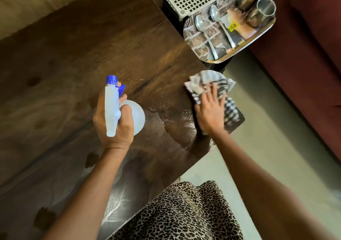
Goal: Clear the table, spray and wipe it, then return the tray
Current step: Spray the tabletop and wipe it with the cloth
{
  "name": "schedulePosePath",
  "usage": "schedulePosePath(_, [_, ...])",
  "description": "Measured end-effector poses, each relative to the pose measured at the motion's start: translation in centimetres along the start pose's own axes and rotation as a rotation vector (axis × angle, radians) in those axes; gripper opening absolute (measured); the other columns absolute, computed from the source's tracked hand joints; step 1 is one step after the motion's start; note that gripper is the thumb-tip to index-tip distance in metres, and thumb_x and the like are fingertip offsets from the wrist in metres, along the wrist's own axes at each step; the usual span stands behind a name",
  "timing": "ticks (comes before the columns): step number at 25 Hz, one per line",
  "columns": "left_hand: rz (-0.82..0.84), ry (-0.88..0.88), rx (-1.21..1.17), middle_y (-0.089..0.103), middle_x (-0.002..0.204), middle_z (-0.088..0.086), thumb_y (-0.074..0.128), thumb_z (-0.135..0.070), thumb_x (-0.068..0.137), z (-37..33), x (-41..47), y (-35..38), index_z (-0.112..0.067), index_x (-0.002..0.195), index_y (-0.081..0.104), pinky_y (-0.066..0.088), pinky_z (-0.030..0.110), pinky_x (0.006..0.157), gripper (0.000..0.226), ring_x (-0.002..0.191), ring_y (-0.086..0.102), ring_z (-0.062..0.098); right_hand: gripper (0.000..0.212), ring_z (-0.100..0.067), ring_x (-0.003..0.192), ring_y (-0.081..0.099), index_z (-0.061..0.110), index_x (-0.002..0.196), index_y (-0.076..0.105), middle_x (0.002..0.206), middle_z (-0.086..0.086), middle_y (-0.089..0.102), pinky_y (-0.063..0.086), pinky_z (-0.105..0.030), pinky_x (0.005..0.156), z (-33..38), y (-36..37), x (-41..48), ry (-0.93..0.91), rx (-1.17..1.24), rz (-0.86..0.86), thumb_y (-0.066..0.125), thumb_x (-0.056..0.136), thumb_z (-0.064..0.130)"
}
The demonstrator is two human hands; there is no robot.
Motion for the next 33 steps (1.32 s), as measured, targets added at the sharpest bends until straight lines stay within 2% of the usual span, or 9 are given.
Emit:
schedulePosePath(2, [-0.013, 0.015, -0.017, 0.054, 0.114, -0.004, 0.053, -0.010, 0.082, -0.6, 0.0, -0.3, 0.011, 0.116, 0.054, 0.046, 0.005, 0.083, 0.040, 0.093, 0.063, 0.000, 0.061, -0.027, 0.144, 0.000, 0.013, 0.147, 0.021, 0.156, -0.006, 0.008, -0.005, -0.052, 0.115, 5.4, 1.2, -2.3, -0.259, -0.046, 0.045, 0.032, 0.095, 0.041])
schedulePosePath(5, [-0.068, -0.033, -0.078, 0.056, 0.118, 0.001, 0.051, 0.010, 0.079, -1.3, -0.3, -1.7, 0.011, 0.120, 0.051, 0.048, 0.009, 0.082, 0.041, 0.092, 0.058, -0.015, 0.061, -0.025, 0.144, 0.009, 0.018, 0.147, 0.023, 0.154, -0.005, 0.020, 0.003, -0.052, 0.113, 6.9, 2.7, -8.6, -0.505, -0.105, 0.051, 0.032, 0.091, 0.042])
schedulePosePath(9, [-0.211, -0.179, -0.180, 0.063, 0.100, -0.030, 0.047, 0.004, 0.075, 0.0, -1.7, -5.1, -0.001, 0.116, 0.056, 0.053, 0.029, 0.088, 0.042, 0.096, 0.066, 0.011, 0.069, -0.016, 0.144, -0.008, 0.022, 0.147, 0.014, 0.152, -0.003, 0.019, 0.003, -0.049, 0.115, 0.0, 2.0, -11.4, -0.422, -0.053, 0.092, 0.043, 0.085, 0.035])
schedulePosePath(14, [-0.315, -0.233, -0.193, 0.059, 0.108, -0.024, 0.047, 0.002, 0.074, 1.3, -2.7, -7.7, 0.001, 0.118, 0.053, 0.051, 0.038, 0.094, 0.045, 0.101, 0.065, 0.025, 0.060, -0.025, 0.144, -0.005, 0.019, 0.149, 0.012, 0.157, -0.005, 0.006, 0.001, -0.054, 0.115, 5.5, -0.1, -0.2, -0.159, -0.024, 0.076, 0.030, 0.095, 0.039])
schedulePosePath(19, [-0.223, -0.116, -0.103, 0.055, 0.104, -0.043, 0.043, 0.003, 0.073, 1.8, -3.2, -8.1, -0.032, 0.114, 0.051, 0.050, 0.041, 0.091, 0.054, 0.100, 0.065, 0.026, 0.059, -0.025, 0.145, -0.004, 0.020, 0.150, 0.010, 0.158, -0.003, 0.002, -0.002, -0.051, 0.114, 17.1, 1.8, 2.0, -0.485, -0.086, 0.138, 0.030, 0.097, 0.037])
schedulePosePath(24, [-0.187, -0.135, -0.092, 0.059, 0.097, -0.034, 0.041, 0.001, 0.072, 1.6, -3.7, -8.4, -0.035, 0.100, 0.050, 0.049, 0.030, 0.085, 0.047, 0.095, 0.065, 0.025, 0.064, -0.022, 0.145, 0.002, 0.022, 0.149, 0.016, 0.156, -0.002, 0.016, 0.001, -0.048, 0.115, 9.4, 3.2, -10.9, -0.676, -0.143, 0.145, 0.034, 0.090, 0.040])
schedulePosePath(28, [-0.208, -0.108, -0.084, 0.059, 0.099, -0.025, 0.040, -0.010, 0.073, 1.5, -3.6, -7.9, -0.023, 0.108, 0.049, 0.047, 0.022, 0.084, 0.039, 0.091, 0.066, 0.025, 0.064, -0.020, 0.145, -0.007, 0.021, 0.148, 0.012, 0.154, -0.005, 0.018, 0.001, -0.048, 0.116, 3.5, 1.7, -8.9, -0.490, -0.140, 0.176, 0.028, 0.090, 0.043])
schedulePosePath(31, [-0.229, -0.103, -0.093, 0.056, 0.103, -0.012, 0.040, -0.008, 0.073, 1.9, -3.5, -8.0, -0.023, 0.111, 0.049, 0.049, 0.026, 0.086, 0.041, 0.092, 0.067, 0.027, 0.060, -0.022, 0.144, -0.005, 0.017, 0.149, 0.017, 0.157, -0.003, 0.006, -0.001, -0.052, 0.114, 7.9, 0.8, -1.8, -0.200, -0.050, 0.099, 0.024, 0.094, 0.041])
schedulePosePath(33, [-0.209, -0.088, -0.080, 0.056, 0.104, -0.006, 0.042, -0.001, 0.074, 1.8, -3.4, -8.0, -0.019, 0.114, 0.052, 0.050, 0.029, 0.086, 0.045, 0.092, 0.067, 0.028, 0.058, -0.023, 0.145, -0.006, 0.018, 0.149, 0.017, 0.158, -0.002, 0.004, -0.005, -0.051, 0.113, 11.4, 1.2, 0.4, -0.172, -0.027, 0.087, 0.030, 0.096, 0.037])
Point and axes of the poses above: each hand's wrist, its own x-axis towards the middle knuckle, its own y-axis out of the palm, z = x × y, the point moved 3 cm from there along x, towards the middle knuckle
